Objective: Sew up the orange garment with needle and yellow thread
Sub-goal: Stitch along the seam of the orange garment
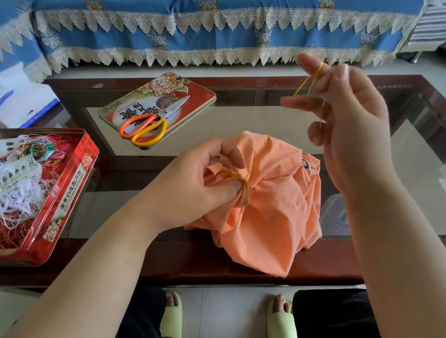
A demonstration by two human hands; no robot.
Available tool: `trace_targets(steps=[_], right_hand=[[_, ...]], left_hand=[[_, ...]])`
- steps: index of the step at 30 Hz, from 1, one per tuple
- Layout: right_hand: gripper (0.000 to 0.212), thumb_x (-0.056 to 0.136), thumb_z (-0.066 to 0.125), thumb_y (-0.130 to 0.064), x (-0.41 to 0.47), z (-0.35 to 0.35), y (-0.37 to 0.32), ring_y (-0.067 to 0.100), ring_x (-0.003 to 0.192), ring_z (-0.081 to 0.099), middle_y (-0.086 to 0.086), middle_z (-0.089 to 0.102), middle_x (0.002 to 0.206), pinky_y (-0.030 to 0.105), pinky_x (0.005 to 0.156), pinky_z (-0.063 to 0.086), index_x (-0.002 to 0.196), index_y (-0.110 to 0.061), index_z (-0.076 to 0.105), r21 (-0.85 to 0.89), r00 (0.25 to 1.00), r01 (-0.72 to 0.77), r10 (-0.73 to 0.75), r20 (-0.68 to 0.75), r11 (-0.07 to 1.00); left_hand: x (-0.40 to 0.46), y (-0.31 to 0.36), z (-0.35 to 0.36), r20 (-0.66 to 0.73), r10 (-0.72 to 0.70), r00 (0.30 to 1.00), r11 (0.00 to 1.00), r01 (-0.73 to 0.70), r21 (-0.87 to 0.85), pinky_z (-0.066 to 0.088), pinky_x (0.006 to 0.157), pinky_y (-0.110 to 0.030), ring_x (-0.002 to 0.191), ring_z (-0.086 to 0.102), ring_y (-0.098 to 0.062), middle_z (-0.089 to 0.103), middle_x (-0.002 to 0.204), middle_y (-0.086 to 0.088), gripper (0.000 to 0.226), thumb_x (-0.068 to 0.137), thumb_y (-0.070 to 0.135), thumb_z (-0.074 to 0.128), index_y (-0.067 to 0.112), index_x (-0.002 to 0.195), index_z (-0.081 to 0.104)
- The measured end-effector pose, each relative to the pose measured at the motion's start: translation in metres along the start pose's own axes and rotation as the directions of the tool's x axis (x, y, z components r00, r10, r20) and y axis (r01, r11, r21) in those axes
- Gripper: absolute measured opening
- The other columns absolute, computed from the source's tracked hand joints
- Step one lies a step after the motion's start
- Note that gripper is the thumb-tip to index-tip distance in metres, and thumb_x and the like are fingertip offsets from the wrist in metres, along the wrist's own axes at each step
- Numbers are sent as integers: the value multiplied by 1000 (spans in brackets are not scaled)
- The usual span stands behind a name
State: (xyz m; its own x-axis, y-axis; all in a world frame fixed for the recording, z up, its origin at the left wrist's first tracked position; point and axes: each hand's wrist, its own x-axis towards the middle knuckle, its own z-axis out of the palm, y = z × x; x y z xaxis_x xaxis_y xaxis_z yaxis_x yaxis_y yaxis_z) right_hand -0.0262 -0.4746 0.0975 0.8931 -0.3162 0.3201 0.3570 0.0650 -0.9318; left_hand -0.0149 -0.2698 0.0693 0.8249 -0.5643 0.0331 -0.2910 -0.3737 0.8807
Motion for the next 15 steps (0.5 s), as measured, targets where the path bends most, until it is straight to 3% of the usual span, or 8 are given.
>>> trace_targets(steps=[2,5,9,13,15], right_hand=[[30,105,34,-16,-2,5,3,16,94,71,0,62,128,20,39,34,78,-14,47,-109,999,46,-42,34,993],[27,103,36,-12,-3,9,5,13,106,66,4,57,132,19,42,42,79,-16,48,-206,984,173,-160,79,963],[23,102,39,-14,-4,9,9,33,111,58,27,56,126,20,58,52,93,-33,50,-292,958,287,-265,112,912],[21,103,38,-12,-6,8,10,17,124,54,13,40,149,22,66,54,91,-9,55,-334,933,360,-328,149,871],[21,103,39,-11,-7,8,10,12,124,55,13,33,153,22,67,54,87,-12,52,-330,916,402,-366,166,854]], left_hand=[[0,0,0,-10,3,1000,999,-4,-41,52,82,-20,94,66,-6,68,95,12,14,89,22,68,28,100,61],[-1,2,0,-23,18,1000,997,-20,-70,50,76,-15,89,65,-4,67,88,13,11,85,29,63,26,95,64],[-1,2,-1,-14,-1,1000,995,-1,-96,47,72,-12,82,64,-4,69,83,6,17,87,33,59,20,93,68],[-1,1,0,-8,-37,999,997,37,-64,53,75,-19,83,66,-9,70,87,0,7,94,20,61,18,95,68],[-1,1,0,-7,-46,999,998,45,-41,51,74,-14,82,65,-4,69,86,5,10,92,18,61,25,92,67]])
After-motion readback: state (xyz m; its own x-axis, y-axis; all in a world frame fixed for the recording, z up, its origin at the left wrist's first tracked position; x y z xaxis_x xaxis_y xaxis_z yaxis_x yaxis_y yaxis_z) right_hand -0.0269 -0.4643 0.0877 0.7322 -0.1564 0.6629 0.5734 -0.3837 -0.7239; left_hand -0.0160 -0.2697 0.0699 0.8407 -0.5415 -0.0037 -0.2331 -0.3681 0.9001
